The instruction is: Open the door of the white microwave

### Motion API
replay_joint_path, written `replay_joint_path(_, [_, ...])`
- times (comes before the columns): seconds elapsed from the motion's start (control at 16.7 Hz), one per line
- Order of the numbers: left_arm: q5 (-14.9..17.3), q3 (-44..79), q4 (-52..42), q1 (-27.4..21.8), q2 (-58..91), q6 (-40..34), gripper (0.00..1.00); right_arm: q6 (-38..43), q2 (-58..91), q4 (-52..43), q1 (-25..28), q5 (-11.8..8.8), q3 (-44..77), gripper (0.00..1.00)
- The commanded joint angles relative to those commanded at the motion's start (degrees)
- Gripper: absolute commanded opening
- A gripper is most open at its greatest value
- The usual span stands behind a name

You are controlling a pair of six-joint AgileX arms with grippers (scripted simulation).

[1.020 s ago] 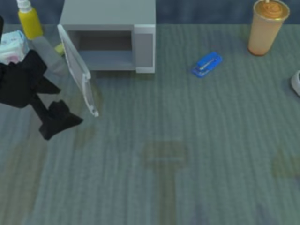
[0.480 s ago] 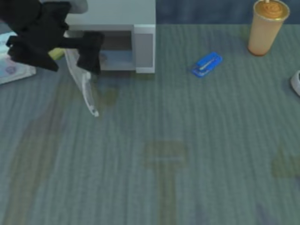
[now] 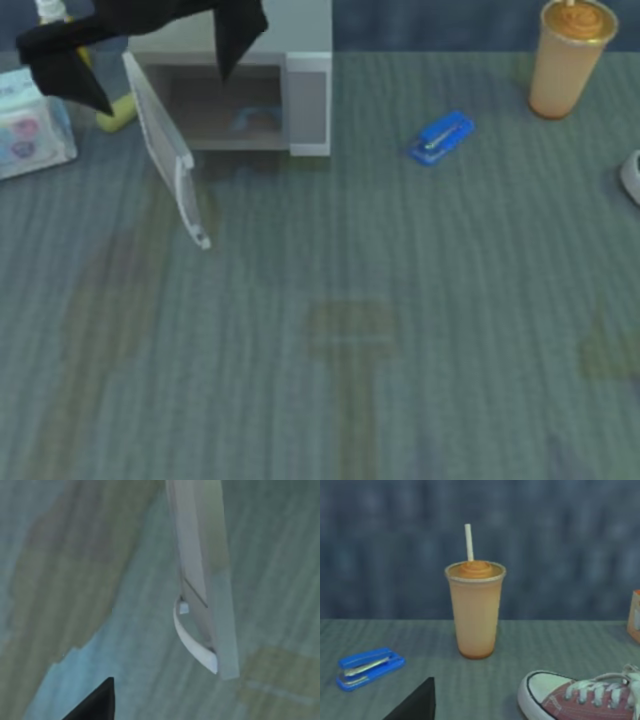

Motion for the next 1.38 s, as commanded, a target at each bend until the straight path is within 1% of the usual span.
replay_joint_path(0.18, [-4.5,6.9,-5.9,-2.0,2.7,-8.6,1.00,0.0,0.0,0.0,0.0,0.0,0.0,1.00])
replay_joint_path(0.3, [-6.0,9.0,-7.8,-2.6,3.5,-11.2,1.00,0.0,0.0,0.0,0.0,0.0,0.0,1.00])
replay_joint_path(0.72, [-6.2,8.3,-7.2,-2.4,3.3,-11.4,1.00,0.0,0.0,0.0,0.0,0.0,0.0,1.00])
replay_joint_path(0.9, [-6.2,2.5,-2.2,-2.0,2.4,-10.8,1.00,0.0,0.0,0.0,0.0,0.0,0.0,1.00])
replay_joint_path(1.2, [-6.0,-13.5,11.1,-0.8,0.0,-9.8,1.00,0.0,0.0,0.0,0.0,0.0,0.0,1.00])
replay_joint_path(1.38, [-6.0,-19.9,16.9,-0.4,-0.8,-9.3,1.00,0.0,0.0,0.0,0.0,0.0,0.0,1.00])
